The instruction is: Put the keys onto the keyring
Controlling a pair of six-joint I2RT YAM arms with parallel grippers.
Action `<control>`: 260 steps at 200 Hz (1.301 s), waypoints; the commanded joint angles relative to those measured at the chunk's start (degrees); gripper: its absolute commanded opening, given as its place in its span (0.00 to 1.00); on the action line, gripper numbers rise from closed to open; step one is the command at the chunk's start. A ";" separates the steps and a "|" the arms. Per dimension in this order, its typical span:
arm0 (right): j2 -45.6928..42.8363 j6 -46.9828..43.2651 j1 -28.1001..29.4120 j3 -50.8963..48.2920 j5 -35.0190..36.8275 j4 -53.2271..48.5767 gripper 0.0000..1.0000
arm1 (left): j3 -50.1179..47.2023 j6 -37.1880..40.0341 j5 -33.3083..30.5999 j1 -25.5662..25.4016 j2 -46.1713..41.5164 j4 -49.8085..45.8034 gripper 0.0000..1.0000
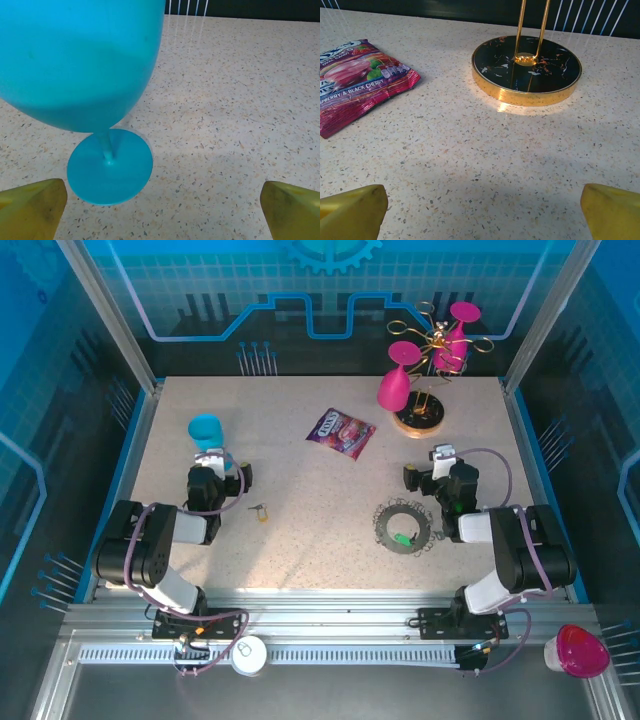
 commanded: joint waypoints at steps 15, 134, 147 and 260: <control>0.30 -0.74 0.35 1.09 0.37 0.82 1.00 | 1.11 0.25 1.32 0.64 -1.31 0.21 0.99; 0.30 -0.59 0.24 1.09 0.18 0.74 1.00 | 1.27 0.12 1.61 0.73 -1.31 -0.12 0.99; 0.29 -0.58 0.23 1.10 0.06 0.73 1.00 | 1.24 0.02 2.08 0.99 -1.31 -0.15 0.99; -16.10 -5.69 19.10 12.24 11.00 -30.09 0.93 | 0.38 -10.48 -1.96 0.90 -31.44 -19.22 0.98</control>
